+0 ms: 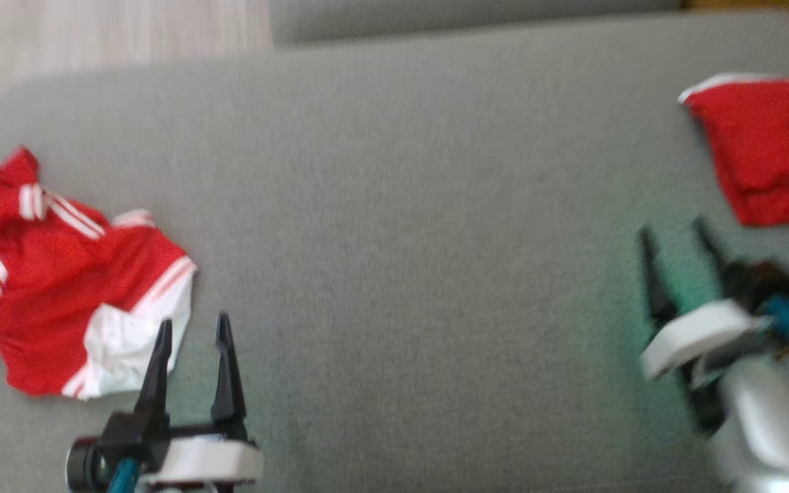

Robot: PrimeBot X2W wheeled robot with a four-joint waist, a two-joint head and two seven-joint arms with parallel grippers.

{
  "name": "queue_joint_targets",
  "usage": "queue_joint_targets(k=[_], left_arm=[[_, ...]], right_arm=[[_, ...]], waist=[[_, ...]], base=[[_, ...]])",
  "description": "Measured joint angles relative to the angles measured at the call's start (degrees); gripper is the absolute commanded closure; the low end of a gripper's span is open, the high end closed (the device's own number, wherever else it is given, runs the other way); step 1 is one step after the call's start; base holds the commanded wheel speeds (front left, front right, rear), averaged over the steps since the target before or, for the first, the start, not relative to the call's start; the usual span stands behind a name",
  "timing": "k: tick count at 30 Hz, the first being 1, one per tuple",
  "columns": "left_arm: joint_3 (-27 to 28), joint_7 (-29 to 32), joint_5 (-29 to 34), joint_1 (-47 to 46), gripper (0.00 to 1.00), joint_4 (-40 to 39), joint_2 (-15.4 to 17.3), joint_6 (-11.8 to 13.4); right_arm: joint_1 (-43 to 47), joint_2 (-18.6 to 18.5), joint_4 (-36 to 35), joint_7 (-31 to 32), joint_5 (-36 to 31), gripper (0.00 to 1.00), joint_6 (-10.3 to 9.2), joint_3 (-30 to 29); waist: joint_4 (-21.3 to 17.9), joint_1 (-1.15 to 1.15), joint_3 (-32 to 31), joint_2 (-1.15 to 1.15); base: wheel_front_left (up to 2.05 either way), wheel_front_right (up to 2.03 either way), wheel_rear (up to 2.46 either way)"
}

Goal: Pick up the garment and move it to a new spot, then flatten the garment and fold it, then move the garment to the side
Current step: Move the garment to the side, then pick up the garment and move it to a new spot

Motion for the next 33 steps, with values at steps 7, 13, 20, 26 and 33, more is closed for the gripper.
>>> queue_joint_targets(k=[7,13,20,26,33], left_arm=[[0.4,0.0,0.5,4.3,0.0,0.2,0.0,0.9],[0.7,0.0,2.9,6.5,0.0,-0.3,0.0,1.5],[1.8,0.0,3.2,10.0,0.0,-0.8,0.1,1.9],[2.0,0.0,3.6,10.0,0.0,-0.8,0.1,1.8],[2.1,0.0,3.9,10.0,0.0,-0.2,0.1,1.5]], right_arm=[[8.4,7.4,-2.1,-4.1,1.7,0.0,0.0,2.2],[21.3,8.8,-12.6,-4.2,1.7,0.0,0.0,0.6],[25.1,9.5,-13.1,-4.2,2.5,0.0,0.0,0.9],[25.2,9.5,-13.0,-4.2,3.4,0.0,0.0,1.2],[26.0,9.5,-13.1,-4.2,3.3,0.0,0.0,1.0]], waist=[[-0.1,0.0,-10.3,0.0],[1.6,0.0,-16.7,0.0],[3.5,0.01,-18.6,0.0],[3.8,0.02,-18.5,0.0],[4.4,0.02,-18.6,0.0]], base=[[0.0,0.0,0.0],[0.0,0.0,0.0],[0.0,0.0,0.0],[0.0,0.0,0.0],[0.0,0.0,0.0]])
